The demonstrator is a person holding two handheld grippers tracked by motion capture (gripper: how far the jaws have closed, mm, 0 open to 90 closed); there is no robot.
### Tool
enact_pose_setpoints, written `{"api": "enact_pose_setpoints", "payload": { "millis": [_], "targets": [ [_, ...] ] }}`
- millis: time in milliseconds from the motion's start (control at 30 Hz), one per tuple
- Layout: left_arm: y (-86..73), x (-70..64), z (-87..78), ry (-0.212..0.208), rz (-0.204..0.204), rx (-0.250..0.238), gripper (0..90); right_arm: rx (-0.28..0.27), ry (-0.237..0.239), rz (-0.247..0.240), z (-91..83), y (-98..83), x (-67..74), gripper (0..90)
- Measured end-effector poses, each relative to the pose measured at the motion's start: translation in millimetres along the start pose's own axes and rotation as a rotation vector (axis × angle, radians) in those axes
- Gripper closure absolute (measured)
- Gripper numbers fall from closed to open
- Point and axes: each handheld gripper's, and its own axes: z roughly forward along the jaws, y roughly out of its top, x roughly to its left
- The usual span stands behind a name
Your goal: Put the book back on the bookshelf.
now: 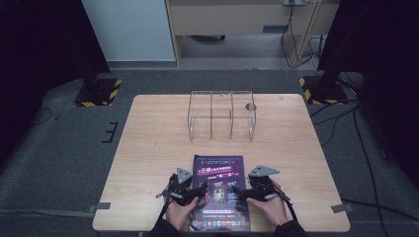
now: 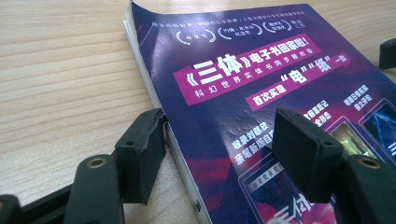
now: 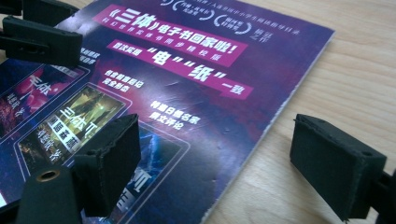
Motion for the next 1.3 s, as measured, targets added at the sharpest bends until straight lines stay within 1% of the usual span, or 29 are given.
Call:
{"api": "enact_pose_setpoints", "payload": {
  "millis": [167, 200, 333, 467, 500, 533, 600, 700, 833, 900, 933, 967, 1033, 1100, 1133, 1233, 1300],
  "targets": [
    [0.0, -0.4, 1.0, -0.002, -0.009, -0.005, 31.8, -0.006, 0.007, -0.005, 3.2, -1.1, 4.9, 16.3],
    [0.3, 0.0, 1.3, -0.005, -0.013, -0.006, 31.3, -0.006, 0.007, -0.012, 3.5, -1.1, 5.1, 16.4],
    [1.0, 1.3, 2.2, -0.014, -0.033, -0.012, 30.3, -0.011, 0.005, -0.013, 4.5, -1.1, 6.8, 16.8],
    [1.0, 1.3, 2.1, -0.014, -0.038, -0.013, 30.6, -0.009, 0.021, -0.011, 4.7, -0.9, 8.4, 16.6],
    [0.8, 1.8, 2.0, -0.016, -0.043, -0.015, 30.6, -0.009, 0.021, -0.011, 4.7, -0.9, 8.4, 16.6],
    [0.6, 2.3, 2.0, -0.021, -0.058, -0.022, 30.9, -0.011, 0.013, -0.012, 5.2, -0.8, 9.1, 16.5],
    [0.3, 3.9, 1.6, -0.033, -0.086, -0.028, 31.2, -0.011, 0.011, -0.013, 5.2, -0.8, 9.3, 16.5],
    [-0.6, 5.3, 0.5, -0.044, -0.092, -0.03, 31.4, -0.01, 0.016, -0.008, 5.4, -0.8, 9.4, 15.5],
    [-0.5, 5.4, 0.5, -0.052, -0.088, -0.028, 30.6, -0.011, 0.014, -0.006, 5.5, -0.7, 9.7, 15.5],
    [-0.3, 5.0, 0.8, -0.05, -0.077, -0.025, 29.7, -0.008, 0.011, -0.013, 5.5, -0.8, 10.1, 15.5],
    [-0.3, 5.3, 0.8, -0.052, -0.078, -0.025, 29.3, -0.008, 0.007, -0.011, 5.7, -0.7, 10.7, 15.5],
    [-0.6, 5.3, 0.9, -0.055, -0.09, -0.03, 29.3, -0.007, 0.006, -0.012, 5.8, -0.7, 11.0, 15.5],
    [-0.8, 6.2, 0.5, -0.057, -0.098, -0.033, 29.7, -0.004, 0.003, -0.019, 5.8, -0.7, 11.4, 15.5],
    [-1.6, 7.6, -0.2, -0.057, -0.124, -0.041, 32.6, -0.004, 0.005, -0.019, 5.8, -0.7, 11.4, 15.6],
    [-2.1, 8.8, -0.7, -0.059, -0.144, -0.047, 35.1, -0.006, 0.004, -0.018, 5.9, -0.7, 11.5, 15.6],
    [-3.0, 11.3, -1.4, -0.064, -0.175, -0.057, 38.2, -0.006, 0.0, -0.016, 6.0, -0.7, 11.7, 15.7],
    [-3.2, 11.7, -1.7, -0.068, -0.184, -0.063, 39.2, -0.006, 0.0, -0.016, 6.0, -0.7, 11.7, 15.8]
  ]
}}
